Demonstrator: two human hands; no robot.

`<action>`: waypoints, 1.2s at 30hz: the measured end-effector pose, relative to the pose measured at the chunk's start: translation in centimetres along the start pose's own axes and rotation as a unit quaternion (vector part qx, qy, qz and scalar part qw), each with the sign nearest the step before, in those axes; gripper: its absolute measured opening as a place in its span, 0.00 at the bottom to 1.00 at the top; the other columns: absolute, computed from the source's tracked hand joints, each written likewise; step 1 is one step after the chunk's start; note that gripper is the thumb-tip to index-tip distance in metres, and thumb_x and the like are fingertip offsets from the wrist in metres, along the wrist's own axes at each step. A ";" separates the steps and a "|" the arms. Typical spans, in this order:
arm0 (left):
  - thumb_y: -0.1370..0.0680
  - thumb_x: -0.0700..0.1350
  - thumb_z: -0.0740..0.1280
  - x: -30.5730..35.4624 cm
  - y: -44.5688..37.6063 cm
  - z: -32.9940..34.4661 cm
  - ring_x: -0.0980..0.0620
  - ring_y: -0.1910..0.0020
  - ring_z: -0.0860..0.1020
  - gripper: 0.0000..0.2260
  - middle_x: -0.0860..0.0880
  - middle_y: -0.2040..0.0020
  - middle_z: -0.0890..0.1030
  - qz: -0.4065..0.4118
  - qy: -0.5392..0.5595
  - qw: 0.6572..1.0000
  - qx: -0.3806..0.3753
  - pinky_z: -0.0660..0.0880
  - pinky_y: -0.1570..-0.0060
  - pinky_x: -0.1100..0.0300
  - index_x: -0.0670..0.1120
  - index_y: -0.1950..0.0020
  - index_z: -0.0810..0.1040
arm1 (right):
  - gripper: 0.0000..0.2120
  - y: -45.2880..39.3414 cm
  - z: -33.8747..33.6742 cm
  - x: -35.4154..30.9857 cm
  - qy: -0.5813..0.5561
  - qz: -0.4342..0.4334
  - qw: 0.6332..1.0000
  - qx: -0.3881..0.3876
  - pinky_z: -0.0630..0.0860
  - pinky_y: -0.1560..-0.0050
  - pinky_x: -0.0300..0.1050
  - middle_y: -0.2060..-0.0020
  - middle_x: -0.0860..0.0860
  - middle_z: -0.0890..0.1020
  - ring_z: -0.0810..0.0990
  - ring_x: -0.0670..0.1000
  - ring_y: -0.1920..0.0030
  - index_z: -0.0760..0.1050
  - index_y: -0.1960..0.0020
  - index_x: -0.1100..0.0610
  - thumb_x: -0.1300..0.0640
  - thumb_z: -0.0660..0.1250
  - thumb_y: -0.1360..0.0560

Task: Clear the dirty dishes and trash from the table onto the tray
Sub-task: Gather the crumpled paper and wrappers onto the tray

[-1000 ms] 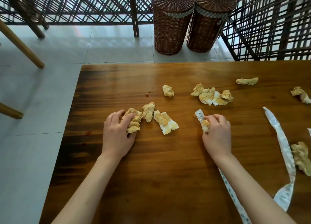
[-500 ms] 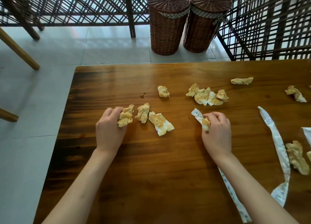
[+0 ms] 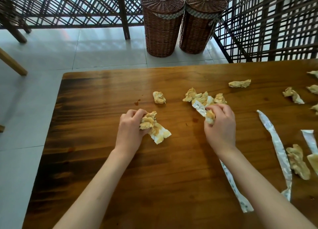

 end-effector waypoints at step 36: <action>0.29 0.35 0.72 1.5 0.4 0.2 0.50 0.57 0.73 0.12 0.44 0.54 0.78 0.018 -0.025 0.999 -0.027 0.67 0.62 0.62 0.45 0.47 0.78 | 0.13 -4.6 6.0 0.1 0.131 -0.007 0.983 -0.125 0.72 0.50 0.53 0.46 0.52 0.73 0.70 0.57 0.45 0.74 0.43 0.50 0.50 0.67 0.26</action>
Point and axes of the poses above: each hand's wrist, its own y-axis away from the middle knuckle, its own z-axis out of the palm, x = y × z, the point moved 8 cm from there along -y, towards the middle knuckle
